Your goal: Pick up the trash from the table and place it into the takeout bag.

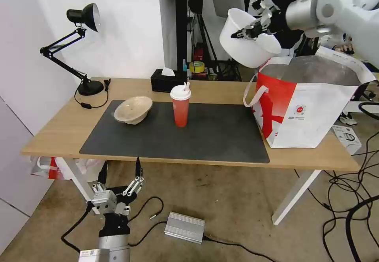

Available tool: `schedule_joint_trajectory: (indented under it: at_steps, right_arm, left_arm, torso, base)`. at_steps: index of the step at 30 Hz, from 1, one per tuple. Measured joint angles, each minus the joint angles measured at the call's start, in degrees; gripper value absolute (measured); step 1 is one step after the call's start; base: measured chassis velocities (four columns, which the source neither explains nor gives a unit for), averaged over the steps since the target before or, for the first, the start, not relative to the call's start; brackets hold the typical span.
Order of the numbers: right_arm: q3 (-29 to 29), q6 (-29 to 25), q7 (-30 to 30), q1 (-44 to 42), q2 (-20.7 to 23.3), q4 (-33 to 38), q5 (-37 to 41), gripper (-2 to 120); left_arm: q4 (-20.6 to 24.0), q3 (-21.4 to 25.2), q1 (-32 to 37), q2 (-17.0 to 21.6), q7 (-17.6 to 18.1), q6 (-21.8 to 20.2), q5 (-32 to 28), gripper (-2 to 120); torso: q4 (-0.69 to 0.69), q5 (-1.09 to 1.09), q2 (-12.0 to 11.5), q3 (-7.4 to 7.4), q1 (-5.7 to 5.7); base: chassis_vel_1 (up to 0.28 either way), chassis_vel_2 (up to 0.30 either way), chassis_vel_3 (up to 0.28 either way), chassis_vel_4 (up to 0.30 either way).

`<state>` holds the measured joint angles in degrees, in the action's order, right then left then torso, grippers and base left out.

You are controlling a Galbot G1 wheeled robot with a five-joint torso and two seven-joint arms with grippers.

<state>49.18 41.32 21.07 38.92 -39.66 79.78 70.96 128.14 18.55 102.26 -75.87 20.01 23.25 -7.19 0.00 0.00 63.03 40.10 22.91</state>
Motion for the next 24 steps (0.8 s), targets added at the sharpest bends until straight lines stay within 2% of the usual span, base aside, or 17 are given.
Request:
schedule_joint_trajectory:
  at_steps: [24]
  right_arm:
    - [-6.09,-0.03,0.75,-8.32,8.42,2.99,-1.99,0]
  left_arm:
    - [-0.93,-0.09,-0.45,0.17,0.02,0.33,-0.01,100]
  torso:
    - [0.0,0.0,0.0,0.0,0.0]
  base:
    - [0.0,0.0,0.0,0.0]
